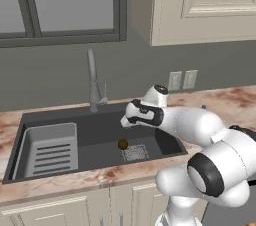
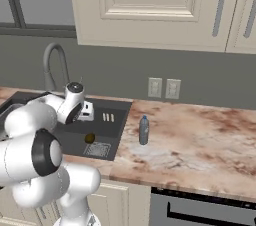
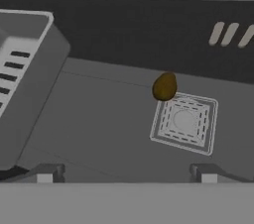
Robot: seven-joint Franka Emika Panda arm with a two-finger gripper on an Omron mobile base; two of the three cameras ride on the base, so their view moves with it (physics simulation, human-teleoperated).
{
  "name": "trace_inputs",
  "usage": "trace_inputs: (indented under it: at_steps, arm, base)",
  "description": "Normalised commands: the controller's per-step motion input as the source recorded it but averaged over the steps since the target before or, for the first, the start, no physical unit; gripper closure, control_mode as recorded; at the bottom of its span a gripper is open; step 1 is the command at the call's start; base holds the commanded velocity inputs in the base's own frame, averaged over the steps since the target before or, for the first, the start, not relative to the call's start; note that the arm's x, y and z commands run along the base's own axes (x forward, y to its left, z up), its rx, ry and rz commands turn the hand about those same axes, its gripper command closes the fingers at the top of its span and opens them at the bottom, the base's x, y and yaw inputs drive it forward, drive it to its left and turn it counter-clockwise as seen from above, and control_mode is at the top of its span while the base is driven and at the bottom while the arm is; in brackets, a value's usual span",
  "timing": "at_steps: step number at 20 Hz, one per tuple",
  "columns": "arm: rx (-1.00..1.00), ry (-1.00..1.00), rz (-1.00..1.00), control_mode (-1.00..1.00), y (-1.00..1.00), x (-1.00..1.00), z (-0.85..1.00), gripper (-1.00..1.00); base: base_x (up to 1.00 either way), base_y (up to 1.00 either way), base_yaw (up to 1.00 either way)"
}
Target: Turn on the sink faucet. Then move the avocado from the counter to the sink. Turn off the sink. Move the vegetable from the sink to the pot next to the stove. Finally move the pot to the front left burner.
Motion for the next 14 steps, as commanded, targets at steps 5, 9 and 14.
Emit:
trace_inputs:
  at_steps: [5, 9, 14]
  arm:
    - [-0.08, 0.02, -0.04, -1.0, 0.0, 0.23, -0.58, -1.0]
    - [-0.02, 0.0, -0.03, -1.0, 0.0, 0.09, -0.29, -1.0]
    - [0.0, 0.01, -0.05, -1.0, 0.0, 0.18, -0.26, -1.0]
  base:
    - [0.0, 0.0, 0.0]
    - [0.0, 0.0, 0.0]
    - [0.0, 0.0, 0.0]
